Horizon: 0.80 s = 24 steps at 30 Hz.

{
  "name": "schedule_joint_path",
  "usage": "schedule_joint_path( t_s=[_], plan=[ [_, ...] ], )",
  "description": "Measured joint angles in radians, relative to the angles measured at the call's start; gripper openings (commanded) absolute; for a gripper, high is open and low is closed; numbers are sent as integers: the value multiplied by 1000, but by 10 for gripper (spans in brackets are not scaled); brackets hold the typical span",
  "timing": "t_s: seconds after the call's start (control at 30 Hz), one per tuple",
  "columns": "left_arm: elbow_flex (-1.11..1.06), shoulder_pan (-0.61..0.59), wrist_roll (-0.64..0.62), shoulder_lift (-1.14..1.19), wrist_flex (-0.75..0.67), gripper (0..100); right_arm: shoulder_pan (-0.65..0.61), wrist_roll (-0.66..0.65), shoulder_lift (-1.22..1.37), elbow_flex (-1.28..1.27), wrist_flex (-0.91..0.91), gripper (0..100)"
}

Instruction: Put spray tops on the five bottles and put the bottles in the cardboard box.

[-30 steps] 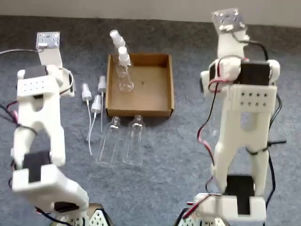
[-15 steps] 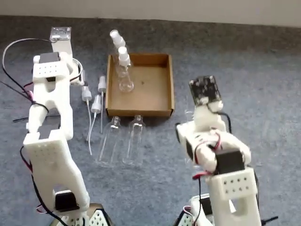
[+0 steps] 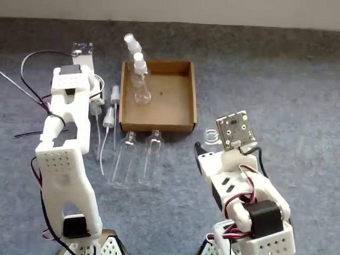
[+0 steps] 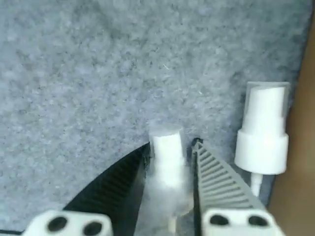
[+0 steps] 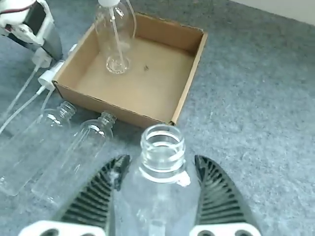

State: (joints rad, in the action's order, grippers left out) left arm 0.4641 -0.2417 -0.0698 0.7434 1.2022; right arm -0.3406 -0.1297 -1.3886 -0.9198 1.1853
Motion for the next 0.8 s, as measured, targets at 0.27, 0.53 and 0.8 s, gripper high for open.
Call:
schedule_joint_path(
  t_s=[0.27, 0.53, 0.8],
  plan=[
    [77, -37, 3, -5, 35, 21, 0, -35, -123, -170, -34, 52],
    [388, -91, 3, -183, 305, 17, -2, -94, -175, -342, -265, 50],
    [675, -15, 3, -423, 551, 5, -83, 26, -176, -361, -466, 5]
  ],
)
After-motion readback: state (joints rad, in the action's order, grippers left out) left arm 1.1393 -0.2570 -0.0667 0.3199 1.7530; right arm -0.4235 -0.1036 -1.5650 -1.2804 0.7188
